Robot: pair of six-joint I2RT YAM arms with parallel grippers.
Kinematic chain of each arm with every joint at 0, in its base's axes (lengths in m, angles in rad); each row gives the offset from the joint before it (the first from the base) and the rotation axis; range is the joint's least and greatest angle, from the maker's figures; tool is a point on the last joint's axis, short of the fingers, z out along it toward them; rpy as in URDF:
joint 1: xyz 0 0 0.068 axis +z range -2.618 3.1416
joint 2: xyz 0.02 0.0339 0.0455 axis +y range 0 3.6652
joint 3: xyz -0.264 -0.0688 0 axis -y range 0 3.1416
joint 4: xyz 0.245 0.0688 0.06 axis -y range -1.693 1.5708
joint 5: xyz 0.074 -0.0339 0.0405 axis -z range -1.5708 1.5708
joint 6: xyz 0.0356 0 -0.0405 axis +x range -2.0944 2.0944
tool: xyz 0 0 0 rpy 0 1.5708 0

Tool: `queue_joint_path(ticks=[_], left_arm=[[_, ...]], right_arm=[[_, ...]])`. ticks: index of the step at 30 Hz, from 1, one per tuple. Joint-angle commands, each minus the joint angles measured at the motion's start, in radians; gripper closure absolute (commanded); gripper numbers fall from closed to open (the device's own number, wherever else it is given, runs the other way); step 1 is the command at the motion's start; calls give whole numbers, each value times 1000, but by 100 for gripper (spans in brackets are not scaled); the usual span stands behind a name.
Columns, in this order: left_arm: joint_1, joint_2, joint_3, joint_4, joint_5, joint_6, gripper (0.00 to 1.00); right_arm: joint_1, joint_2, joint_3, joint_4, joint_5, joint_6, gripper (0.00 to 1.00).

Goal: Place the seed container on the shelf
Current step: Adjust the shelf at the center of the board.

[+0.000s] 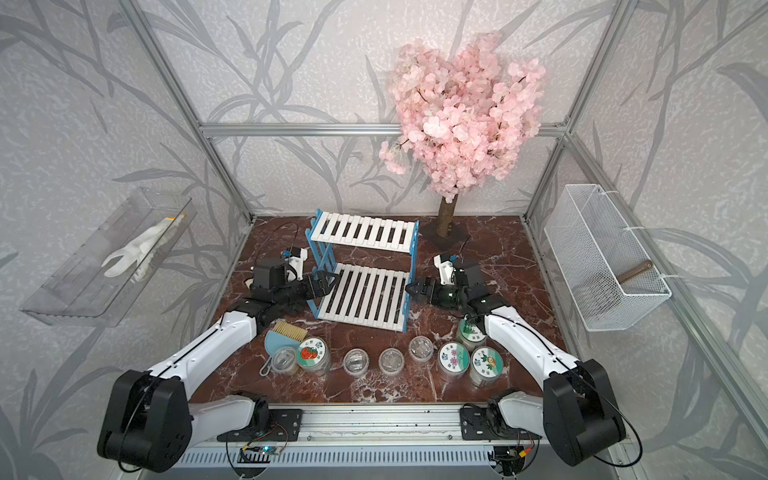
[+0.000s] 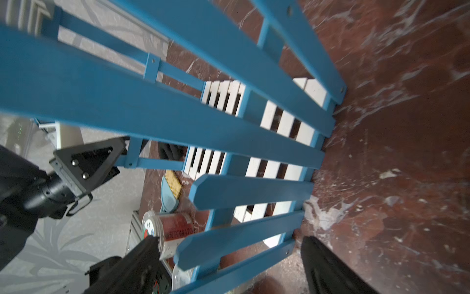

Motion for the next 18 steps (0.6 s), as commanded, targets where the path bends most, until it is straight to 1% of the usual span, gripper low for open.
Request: queue_joint_path(ticks=[1, 6, 8, 11, 13, 15, 18], left_arm=[[-69, 19, -7, 49, 32, -34, 3], [-164, 92, 12, 104, 11, -64, 4], [-192, 119, 33, 101, 12, -61, 4], [-218, 139, 47, 93, 7, -57, 4], [-225, 139, 47, 90, 1, -58, 4], [-226, 127, 40, 82, -31, -54, 1], [-226, 78, 24, 56, -127, -50, 0]], right_arm=[[-74, 2, -2, 30, -101, 33, 13], [-120, -11, 3, -15, -127, -11, 14], [-123, -8, 25, -70, -124, -53, 15], [-124, -15, 53, -156, -83, -117, 15], [-124, -27, 54, -167, -76, -131, 15], [-126, -39, 58, -188, -39, -136, 15], [-142, -56, 57, -199, 19, -149, 14]])
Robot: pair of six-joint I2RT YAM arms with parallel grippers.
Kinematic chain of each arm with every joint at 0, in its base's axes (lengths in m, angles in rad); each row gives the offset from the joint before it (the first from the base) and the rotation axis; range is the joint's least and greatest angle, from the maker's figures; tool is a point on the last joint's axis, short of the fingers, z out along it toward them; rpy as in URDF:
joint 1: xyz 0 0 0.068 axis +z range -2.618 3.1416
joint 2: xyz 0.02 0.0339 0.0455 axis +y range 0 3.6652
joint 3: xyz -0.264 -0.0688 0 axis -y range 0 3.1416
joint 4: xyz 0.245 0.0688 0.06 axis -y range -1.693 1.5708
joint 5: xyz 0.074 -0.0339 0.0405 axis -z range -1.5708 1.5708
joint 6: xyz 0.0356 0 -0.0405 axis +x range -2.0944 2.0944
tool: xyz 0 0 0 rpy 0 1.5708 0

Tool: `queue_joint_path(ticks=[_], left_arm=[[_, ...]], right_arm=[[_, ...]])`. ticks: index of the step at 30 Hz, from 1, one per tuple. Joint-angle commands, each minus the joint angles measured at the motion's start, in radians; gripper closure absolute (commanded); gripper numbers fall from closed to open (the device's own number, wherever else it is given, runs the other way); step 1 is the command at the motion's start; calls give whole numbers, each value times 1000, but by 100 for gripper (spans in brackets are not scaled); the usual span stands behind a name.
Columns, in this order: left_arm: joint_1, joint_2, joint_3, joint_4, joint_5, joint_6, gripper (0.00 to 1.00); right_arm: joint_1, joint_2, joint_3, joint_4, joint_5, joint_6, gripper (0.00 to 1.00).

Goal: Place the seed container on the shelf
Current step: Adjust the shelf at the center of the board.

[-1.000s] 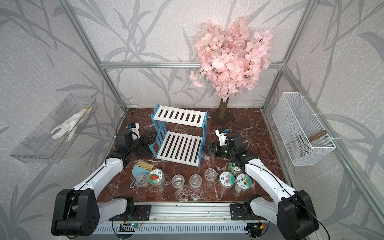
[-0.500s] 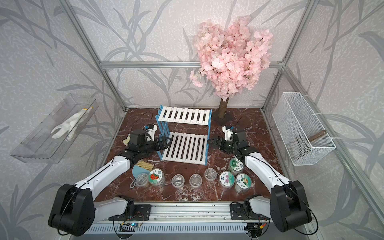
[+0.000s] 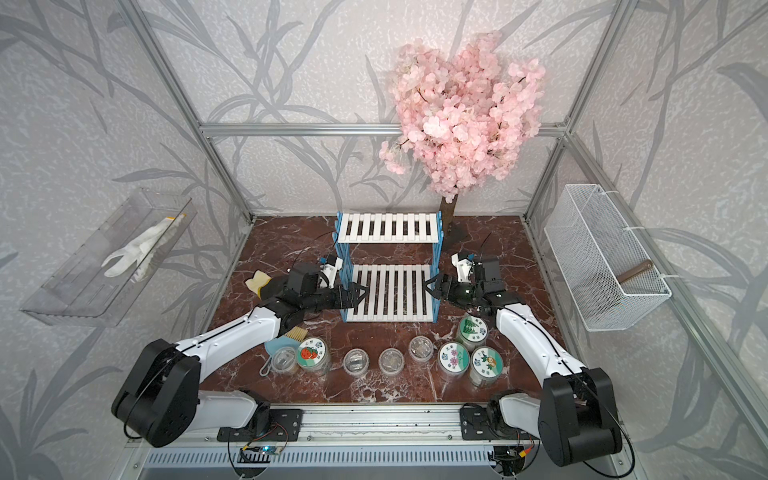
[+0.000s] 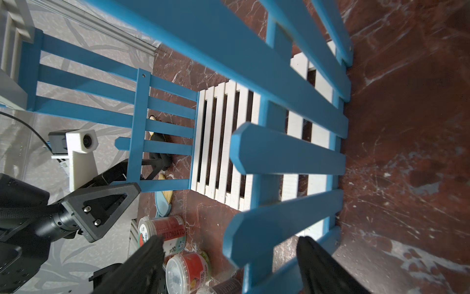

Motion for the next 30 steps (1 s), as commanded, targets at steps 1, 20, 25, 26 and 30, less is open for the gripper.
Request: queue_joint_path(ticks=[1, 20, 25, 26, 30], left_arm=[[-4, -63, -1, -27, -120, 10, 0], [2, 32, 62, -28, -27, 4, 2], [-29, 48, 74, -17, 64, -18, 6], [-38, 43, 78, -37, 61, -12, 6], [-62, 0, 53, -49, 42, -20, 5]], right_arm=[[-27, -30, 28, -42, 73, -37, 13], [-42, 107, 46, 81, -298, -48, 17], [-42, 66, -6, 159, -367, -10, 17], [-42, 59, -13, 163, -366, 0, 17], [-42, 27, -50, 182, -345, 23, 17]])
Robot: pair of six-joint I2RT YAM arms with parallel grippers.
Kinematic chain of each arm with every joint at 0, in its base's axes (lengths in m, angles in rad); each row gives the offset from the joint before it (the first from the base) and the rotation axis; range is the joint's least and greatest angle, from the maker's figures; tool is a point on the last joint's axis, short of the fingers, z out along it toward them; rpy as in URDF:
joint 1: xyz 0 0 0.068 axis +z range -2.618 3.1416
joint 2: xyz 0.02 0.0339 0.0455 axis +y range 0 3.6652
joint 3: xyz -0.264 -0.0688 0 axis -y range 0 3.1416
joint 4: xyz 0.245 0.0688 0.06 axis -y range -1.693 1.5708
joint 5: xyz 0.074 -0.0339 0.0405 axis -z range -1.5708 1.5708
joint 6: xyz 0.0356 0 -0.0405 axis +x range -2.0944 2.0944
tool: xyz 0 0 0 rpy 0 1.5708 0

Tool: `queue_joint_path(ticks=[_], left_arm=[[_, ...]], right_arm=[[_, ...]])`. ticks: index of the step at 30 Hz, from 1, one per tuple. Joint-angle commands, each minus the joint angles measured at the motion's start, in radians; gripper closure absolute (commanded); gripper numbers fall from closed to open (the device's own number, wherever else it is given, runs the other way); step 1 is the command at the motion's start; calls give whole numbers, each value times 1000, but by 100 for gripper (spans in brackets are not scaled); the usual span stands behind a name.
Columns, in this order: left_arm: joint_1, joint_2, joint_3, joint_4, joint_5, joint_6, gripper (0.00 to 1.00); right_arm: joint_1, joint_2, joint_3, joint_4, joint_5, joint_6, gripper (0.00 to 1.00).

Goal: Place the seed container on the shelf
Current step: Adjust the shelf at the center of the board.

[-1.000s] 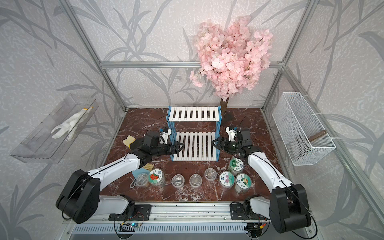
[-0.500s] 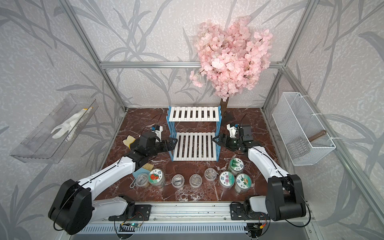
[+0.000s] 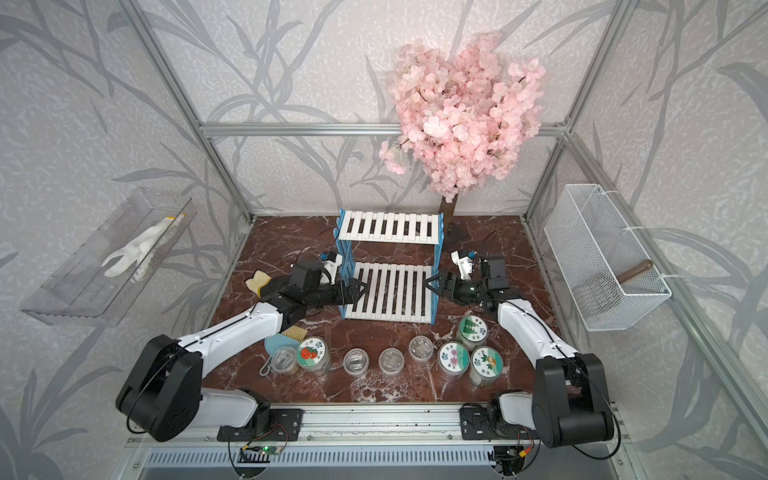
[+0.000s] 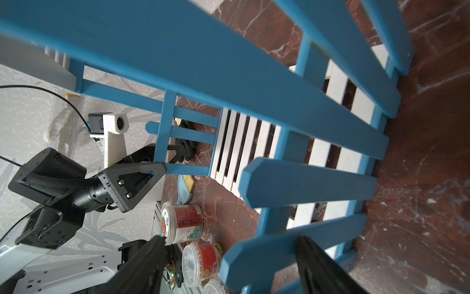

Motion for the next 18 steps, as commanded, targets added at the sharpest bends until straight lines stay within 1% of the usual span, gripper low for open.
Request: queue_joint_path(ticks=[1, 5, 8, 10, 12, 14, 18], left_arm=[[-47, -39, -6, -8, 73, -20, 6], [-55, -76, -36, -26, 49, -26, 5], [-56, -99, -49, -41, 14, -22, 4], [-56, -112, -55, -50, -36, -22, 2], [-55, -121, -54, -62, -78, -14, 1], [-55, -128, -49, -74, -109, -19, 0], [-55, -130, -65, -44, -140, -36, 1]], right_arm=[[21, -48, -29, 63, -99, 34, 17], [20, -75, -27, 14, -36, 19, 17], [16, -91, -8, -63, 74, -1, 14], [11, -93, 12, -117, 131, -21, 13], [9, -93, 19, -129, 138, -25, 13], [9, -88, 15, -109, 114, -12, 13], [9, -53, 32, -86, 86, 16, 14]])
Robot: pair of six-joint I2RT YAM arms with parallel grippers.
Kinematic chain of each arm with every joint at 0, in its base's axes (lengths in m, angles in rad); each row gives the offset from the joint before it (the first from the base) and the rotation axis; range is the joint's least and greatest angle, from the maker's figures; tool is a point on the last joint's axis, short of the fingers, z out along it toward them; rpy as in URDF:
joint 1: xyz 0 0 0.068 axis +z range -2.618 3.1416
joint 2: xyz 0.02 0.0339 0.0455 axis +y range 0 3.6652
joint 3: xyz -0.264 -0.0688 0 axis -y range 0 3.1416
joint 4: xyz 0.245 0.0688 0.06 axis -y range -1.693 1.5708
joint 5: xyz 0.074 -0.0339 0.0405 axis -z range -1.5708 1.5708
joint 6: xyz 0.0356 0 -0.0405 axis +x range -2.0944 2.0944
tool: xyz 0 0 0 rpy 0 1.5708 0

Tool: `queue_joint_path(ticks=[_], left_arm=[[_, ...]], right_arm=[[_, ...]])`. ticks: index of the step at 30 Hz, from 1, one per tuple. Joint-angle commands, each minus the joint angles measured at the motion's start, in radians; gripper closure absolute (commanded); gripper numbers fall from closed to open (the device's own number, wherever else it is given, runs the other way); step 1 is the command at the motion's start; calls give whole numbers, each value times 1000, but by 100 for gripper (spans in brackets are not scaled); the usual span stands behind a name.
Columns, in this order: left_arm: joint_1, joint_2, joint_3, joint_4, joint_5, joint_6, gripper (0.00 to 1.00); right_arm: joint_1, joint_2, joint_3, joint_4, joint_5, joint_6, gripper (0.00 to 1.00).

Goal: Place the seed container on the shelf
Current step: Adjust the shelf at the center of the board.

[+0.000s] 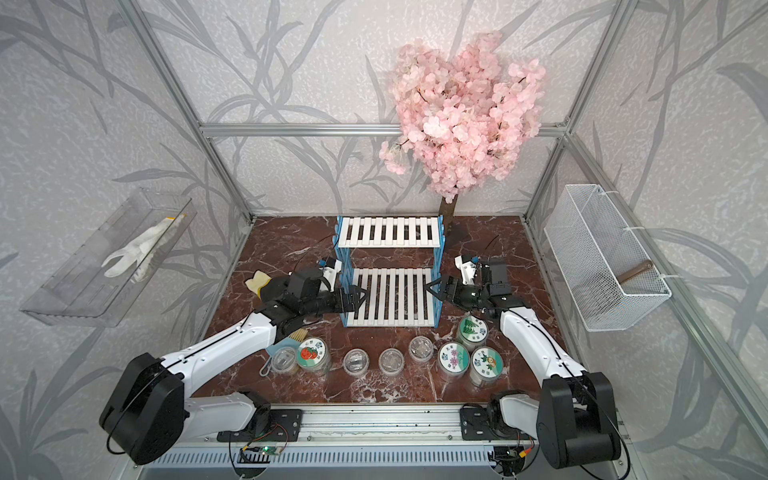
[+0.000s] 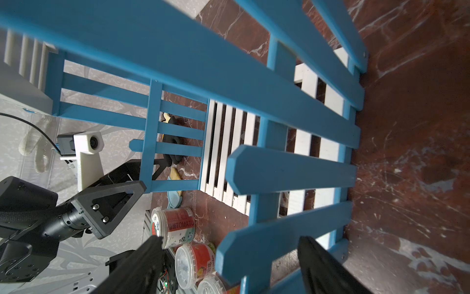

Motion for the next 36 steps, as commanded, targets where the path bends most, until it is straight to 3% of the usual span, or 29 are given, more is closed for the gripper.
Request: queue_joint_path(ticks=[1, 5, 10, 15, 21, 25, 27, 30, 36], left_arm=[[-4, -18, -20, 4, -70, -17, 1], [3, -16, -8, 3, -101, -31, 1], [10, -22, 0, -7, -136, -38, 0], [20, -9, 19, -6, -67, -28, 2], [19, -74, 11, -37, -37, -1, 0], [19, -197, -41, -29, -46, 5, 0], [19, -270, -67, -36, -46, 25, 0], [19, -368, -84, -77, -23, 40, 0], [13, -508, -123, -184, 8, -2, 0]], right_arm=[[2, 27, 50, -3, -16, 17, 15], [2, 28, 55, -13, -9, 33, 15], [1, -40, 40, -74, 88, -11, 15], [5, -53, 39, -53, -36, -5, 16], [5, -174, 108, -283, 234, -74, 14], [25, -290, 152, -385, 228, -133, 13], [111, -313, 194, -471, 268, -183, 13], [350, -312, 239, -569, 448, -228, 13], [786, -257, 217, -520, 758, -248, 15]])
